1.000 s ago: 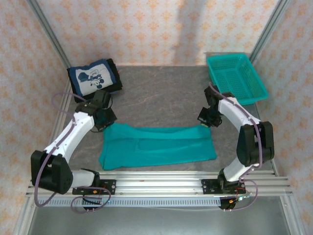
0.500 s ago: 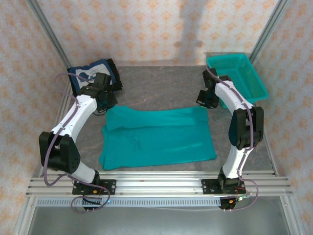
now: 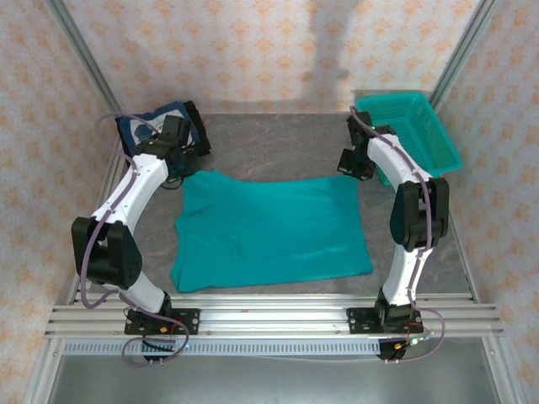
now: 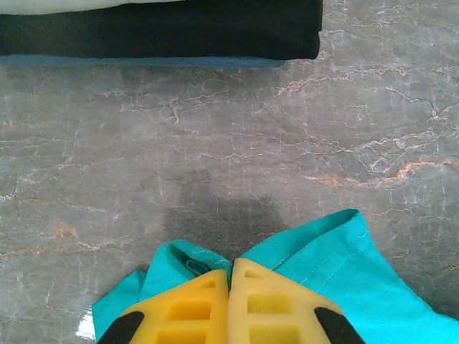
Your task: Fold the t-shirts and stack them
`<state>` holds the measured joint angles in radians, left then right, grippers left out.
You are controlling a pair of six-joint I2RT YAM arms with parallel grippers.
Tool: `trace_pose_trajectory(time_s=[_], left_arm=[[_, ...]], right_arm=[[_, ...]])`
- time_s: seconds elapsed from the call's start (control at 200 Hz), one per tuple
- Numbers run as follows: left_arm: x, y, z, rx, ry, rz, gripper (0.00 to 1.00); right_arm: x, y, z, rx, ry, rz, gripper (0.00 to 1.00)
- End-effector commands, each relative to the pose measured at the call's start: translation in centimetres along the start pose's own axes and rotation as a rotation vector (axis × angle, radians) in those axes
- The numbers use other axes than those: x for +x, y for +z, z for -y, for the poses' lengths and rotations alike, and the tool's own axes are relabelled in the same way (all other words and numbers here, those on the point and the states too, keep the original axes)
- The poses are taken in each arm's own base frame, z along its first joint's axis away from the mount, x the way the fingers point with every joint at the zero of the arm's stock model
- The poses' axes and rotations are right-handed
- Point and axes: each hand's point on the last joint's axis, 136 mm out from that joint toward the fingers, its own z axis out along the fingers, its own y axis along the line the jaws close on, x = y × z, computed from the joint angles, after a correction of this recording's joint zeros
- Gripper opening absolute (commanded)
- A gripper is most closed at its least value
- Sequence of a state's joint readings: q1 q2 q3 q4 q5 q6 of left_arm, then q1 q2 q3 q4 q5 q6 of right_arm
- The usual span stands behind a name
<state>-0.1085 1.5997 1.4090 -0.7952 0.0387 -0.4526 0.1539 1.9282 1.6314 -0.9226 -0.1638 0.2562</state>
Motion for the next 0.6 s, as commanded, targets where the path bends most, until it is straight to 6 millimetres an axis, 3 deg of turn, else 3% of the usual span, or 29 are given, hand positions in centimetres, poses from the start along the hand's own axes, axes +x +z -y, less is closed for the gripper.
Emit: trace_pose_trajectory(time_s=[0.0,0.595], left_arm=[[0.7,-0.6,-1.6,-0.041,0.026,0.009,0.00],[13.3,-1.5,-7.0,-0.043,-0.136,-0.155,0.00]], right_arm=[[0.0,0.1,0.8,0.029,-0.016,0.013,0.00],[9.3,-0.4,4.9,0.039,0.034,-0.085,0.00]])
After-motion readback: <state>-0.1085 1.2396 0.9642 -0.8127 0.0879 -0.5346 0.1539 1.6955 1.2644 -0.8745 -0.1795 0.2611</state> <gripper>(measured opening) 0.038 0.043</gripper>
